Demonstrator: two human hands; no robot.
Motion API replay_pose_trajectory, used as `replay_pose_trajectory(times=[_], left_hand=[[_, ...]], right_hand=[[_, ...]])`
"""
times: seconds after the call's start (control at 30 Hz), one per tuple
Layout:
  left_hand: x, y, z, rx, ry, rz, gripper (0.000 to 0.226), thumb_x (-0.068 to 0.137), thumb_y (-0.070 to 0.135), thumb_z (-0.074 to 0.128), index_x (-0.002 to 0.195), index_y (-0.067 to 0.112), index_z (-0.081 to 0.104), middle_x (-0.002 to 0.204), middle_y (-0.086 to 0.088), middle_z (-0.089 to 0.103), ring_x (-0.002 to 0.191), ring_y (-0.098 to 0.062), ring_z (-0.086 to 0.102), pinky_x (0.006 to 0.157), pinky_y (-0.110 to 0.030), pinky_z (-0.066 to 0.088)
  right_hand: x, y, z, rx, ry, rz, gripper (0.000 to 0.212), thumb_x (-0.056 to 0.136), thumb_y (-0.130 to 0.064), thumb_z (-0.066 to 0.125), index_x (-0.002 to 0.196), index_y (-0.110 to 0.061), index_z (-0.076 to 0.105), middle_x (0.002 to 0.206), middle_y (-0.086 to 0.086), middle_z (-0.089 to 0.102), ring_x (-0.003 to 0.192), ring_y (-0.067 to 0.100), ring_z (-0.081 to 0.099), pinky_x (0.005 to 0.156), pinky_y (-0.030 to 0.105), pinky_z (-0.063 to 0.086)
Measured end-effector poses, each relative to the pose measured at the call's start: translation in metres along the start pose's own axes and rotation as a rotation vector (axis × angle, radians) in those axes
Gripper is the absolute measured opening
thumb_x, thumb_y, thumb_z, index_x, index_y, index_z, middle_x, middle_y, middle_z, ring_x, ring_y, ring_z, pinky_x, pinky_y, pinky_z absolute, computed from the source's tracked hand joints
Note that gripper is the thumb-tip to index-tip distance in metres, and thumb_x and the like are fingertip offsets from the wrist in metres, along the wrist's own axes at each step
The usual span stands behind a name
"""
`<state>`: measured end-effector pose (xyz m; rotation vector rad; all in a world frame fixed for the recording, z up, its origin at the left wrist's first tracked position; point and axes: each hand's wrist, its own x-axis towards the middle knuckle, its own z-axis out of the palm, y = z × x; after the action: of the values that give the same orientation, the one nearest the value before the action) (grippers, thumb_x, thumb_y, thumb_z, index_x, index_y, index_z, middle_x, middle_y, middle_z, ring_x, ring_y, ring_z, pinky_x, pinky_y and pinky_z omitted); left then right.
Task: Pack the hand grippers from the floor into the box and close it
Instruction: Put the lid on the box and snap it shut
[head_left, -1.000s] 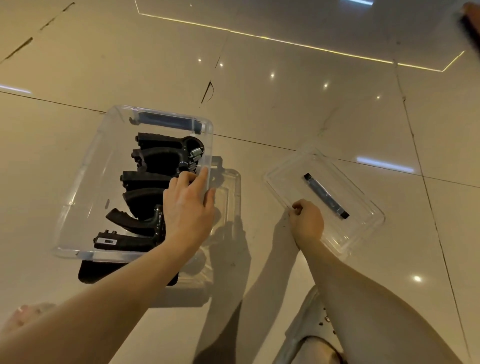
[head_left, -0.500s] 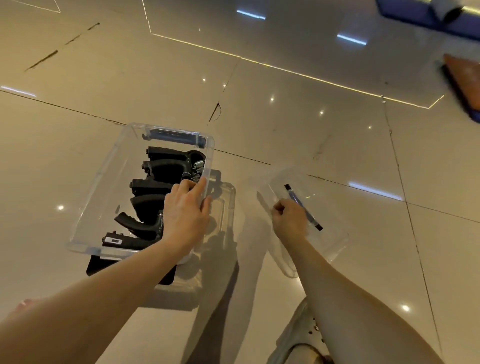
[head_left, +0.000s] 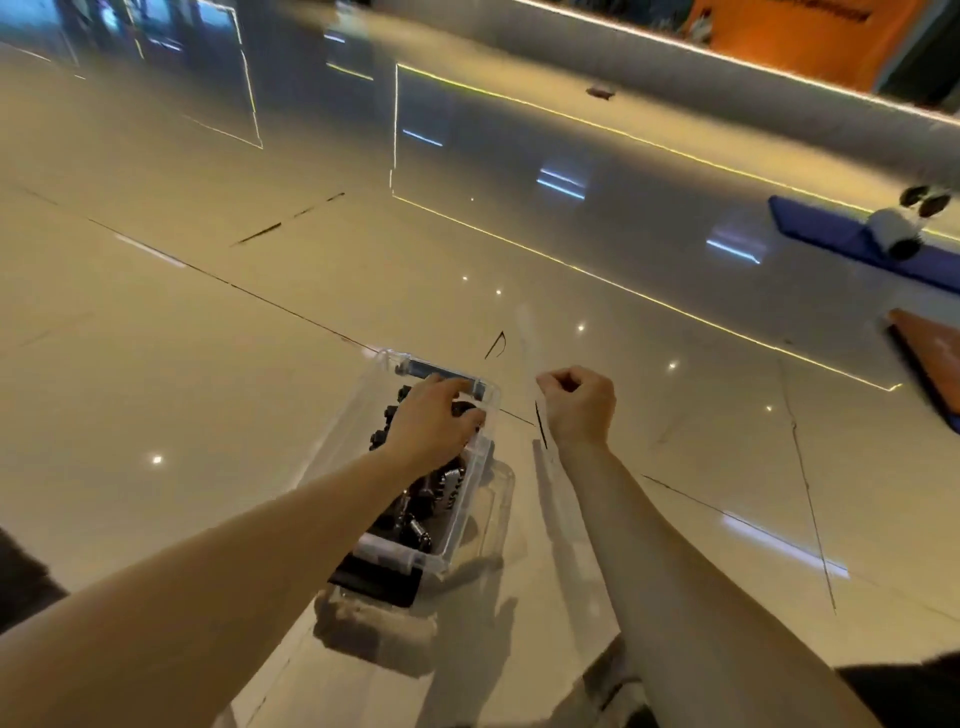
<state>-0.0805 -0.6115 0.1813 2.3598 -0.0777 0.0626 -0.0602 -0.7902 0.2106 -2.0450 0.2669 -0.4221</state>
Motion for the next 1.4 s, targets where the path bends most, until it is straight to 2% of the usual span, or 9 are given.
replay_pose_trajectory(times=[0.33, 0.47, 0.6, 0.77, 0.87, 0.97, 1.13, 1.3, 1.4], left_hand=[[-0.004, -0.012, -0.02, -0.425, 0.168, -0.311, 0.043, 0.101, 0.047, 0.051, 0.135, 0.023, 0.059, 0.108, 0.008, 0.064, 0.091, -0.01, 0.06, 0.08, -0.032, 0.051], [0.001, -0.022, -0.034, -0.575, 0.214, -0.401, 0.057, 0.101, 0.051, 0.048, 0.151, 0.022, 0.044, 0.143, 0.007, 0.053, 0.121, -0.014, 0.052, 0.094, -0.025, 0.043], [0.0, -0.035, -0.049, -0.721, 0.261, -0.486, 0.078, 0.085, 0.07, 0.056, 0.147, 0.023, 0.051, 0.15, 0.002, 0.052, 0.135, -0.022, 0.049, 0.116, -0.044, 0.036], [-0.01, -0.046, -0.068, -0.741, 0.415, -0.602, 0.066, 0.092, 0.06, 0.056, 0.143, 0.018, 0.054, 0.132, -0.005, 0.062, 0.118, -0.026, 0.059, 0.105, -0.043, 0.045], [-0.024, -0.051, -0.07, -0.758, 0.512, -0.615, 0.049, 0.098, 0.036, 0.058, 0.142, 0.015, 0.055, 0.101, -0.011, 0.071, 0.082, -0.022, 0.066, 0.083, -0.039, 0.055], [-0.041, -0.048, -0.071, -0.626, 0.625, -0.613, 0.042, 0.099, 0.027, 0.054, 0.141, 0.019, 0.056, 0.098, -0.01, 0.07, 0.076, -0.017, 0.061, 0.067, -0.027, 0.049], [-0.062, -0.057, -0.073, -0.457, 0.577, -0.686, 0.04, 0.097, 0.024, 0.056, 0.136, 0.017, 0.062, 0.097, -0.008, 0.072, 0.078, -0.018, 0.063, 0.072, -0.027, 0.046], [-0.079, -0.059, -0.057, -0.361, 0.495, -0.764, 0.038, 0.093, 0.021, 0.062, 0.131, 0.014, 0.066, 0.098, -0.011, 0.074, 0.083, -0.023, 0.066, 0.087, -0.039, 0.055], [-0.082, -0.054, -0.049, -0.302, 0.472, -0.777, 0.039, 0.094, 0.022, 0.063, 0.133, 0.015, 0.065, 0.099, -0.009, 0.074, 0.078, -0.02, 0.065, 0.092, -0.039, 0.054]], right_hand=[[0.009, -0.093, 0.028, 0.521, -0.222, 0.054, 0.017, 0.095, -0.01, 0.066, 0.079, -0.014, 0.071, 0.069, 0.0, 0.063, 0.062, 0.008, 0.056, 0.064, 0.02, 0.05], [0.018, -0.111, 0.024, 0.746, -0.29, 0.147, 0.008, 0.093, -0.009, 0.067, 0.088, -0.007, 0.073, 0.071, 0.002, 0.061, 0.069, 0.015, 0.055, 0.076, 0.029, 0.054], [0.033, -0.119, 0.027, 0.987, -0.385, 0.319, 0.018, 0.094, -0.012, 0.067, 0.107, -0.002, 0.071, 0.094, 0.013, 0.064, 0.095, 0.031, 0.057, 0.107, 0.051, 0.048], [0.042, -0.111, 0.034, 1.134, -0.529, 0.481, 0.031, 0.097, -0.02, 0.063, 0.126, -0.007, 0.066, 0.13, 0.019, 0.065, 0.121, 0.034, 0.062, 0.107, 0.052, 0.048], [0.049, -0.1, 0.038, 1.127, -0.595, 0.508, 0.032, 0.098, -0.021, 0.061, 0.127, -0.009, 0.065, 0.134, 0.017, 0.064, 0.119, 0.034, 0.062, 0.102, 0.052, 0.052], [0.056, -0.085, 0.039, 0.97, -0.625, 0.522, 0.016, 0.096, -0.017, 0.063, 0.104, -0.006, 0.069, 0.094, 0.013, 0.071, 0.088, 0.028, 0.068, 0.07, 0.043, 0.062], [0.081, -0.041, 0.053, 0.588, -0.493, 0.427, 0.028, 0.095, -0.032, 0.066, 0.088, -0.004, 0.063, 0.081, 0.011, 0.059, 0.074, 0.026, 0.058, 0.068, 0.038, 0.057], [0.097, 0.011, 0.056, 0.333, -0.584, 0.334, 0.059, 0.091, -0.033, 0.071, 0.14, -0.01, 0.049, 0.129, 0.014, 0.056, 0.105, 0.034, 0.063, 0.08, 0.049, 0.061], [0.108, 0.033, 0.052, 0.27, -0.646, 0.29, 0.065, 0.089, -0.028, 0.073, 0.146, -0.011, 0.047, 0.144, 0.013, 0.049, 0.112, 0.035, 0.061, 0.082, 0.051, 0.061]])
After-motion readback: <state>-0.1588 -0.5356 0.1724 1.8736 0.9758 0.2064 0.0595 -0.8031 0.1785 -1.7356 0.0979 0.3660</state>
